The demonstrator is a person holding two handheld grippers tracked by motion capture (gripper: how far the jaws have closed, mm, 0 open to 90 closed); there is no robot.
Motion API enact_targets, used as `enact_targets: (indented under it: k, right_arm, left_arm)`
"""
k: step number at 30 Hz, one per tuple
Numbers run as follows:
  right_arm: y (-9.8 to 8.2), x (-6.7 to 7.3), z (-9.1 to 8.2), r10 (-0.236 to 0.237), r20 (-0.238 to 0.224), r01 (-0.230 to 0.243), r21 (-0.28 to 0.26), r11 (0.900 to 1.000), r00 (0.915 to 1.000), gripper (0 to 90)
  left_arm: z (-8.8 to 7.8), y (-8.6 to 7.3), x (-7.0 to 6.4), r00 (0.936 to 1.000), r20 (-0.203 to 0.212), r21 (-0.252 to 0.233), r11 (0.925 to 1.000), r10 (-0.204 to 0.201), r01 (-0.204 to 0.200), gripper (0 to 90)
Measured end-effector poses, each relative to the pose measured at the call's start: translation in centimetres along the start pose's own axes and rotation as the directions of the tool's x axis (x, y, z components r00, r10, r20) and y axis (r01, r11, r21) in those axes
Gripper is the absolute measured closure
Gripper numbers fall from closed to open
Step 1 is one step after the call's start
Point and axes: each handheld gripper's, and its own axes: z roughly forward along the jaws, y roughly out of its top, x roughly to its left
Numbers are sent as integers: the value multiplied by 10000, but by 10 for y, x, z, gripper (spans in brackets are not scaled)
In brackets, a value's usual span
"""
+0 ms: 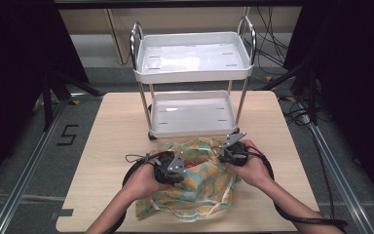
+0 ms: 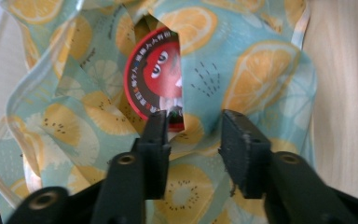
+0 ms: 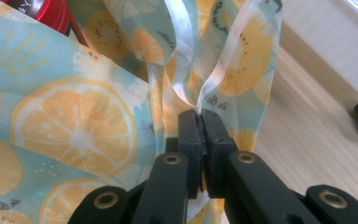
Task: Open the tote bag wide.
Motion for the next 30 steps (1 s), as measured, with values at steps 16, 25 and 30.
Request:
enact_targets:
  k: [16, 25, 30]
  right_arm:
    - [1, -1, -2, -74, -1, 74, 19, 10000, 10000, 880]
    - [0, -3, 3, 243, 357, -236, -186, 9995, 9991, 900]
    - [3, -7, 0, 481, 228, -485, 177, 9987, 9986, 900]
  left_arm:
    - [-5, -2, -5, 9996, 66, 331, 9991, -266, 263, 896]
    - [-6, -7, -38, 9899, 1411, 972, 9953, -107, -31, 897]
    - [4, -12, -56, 9874, 1580, 1335, 9905, 117, -331, 897]
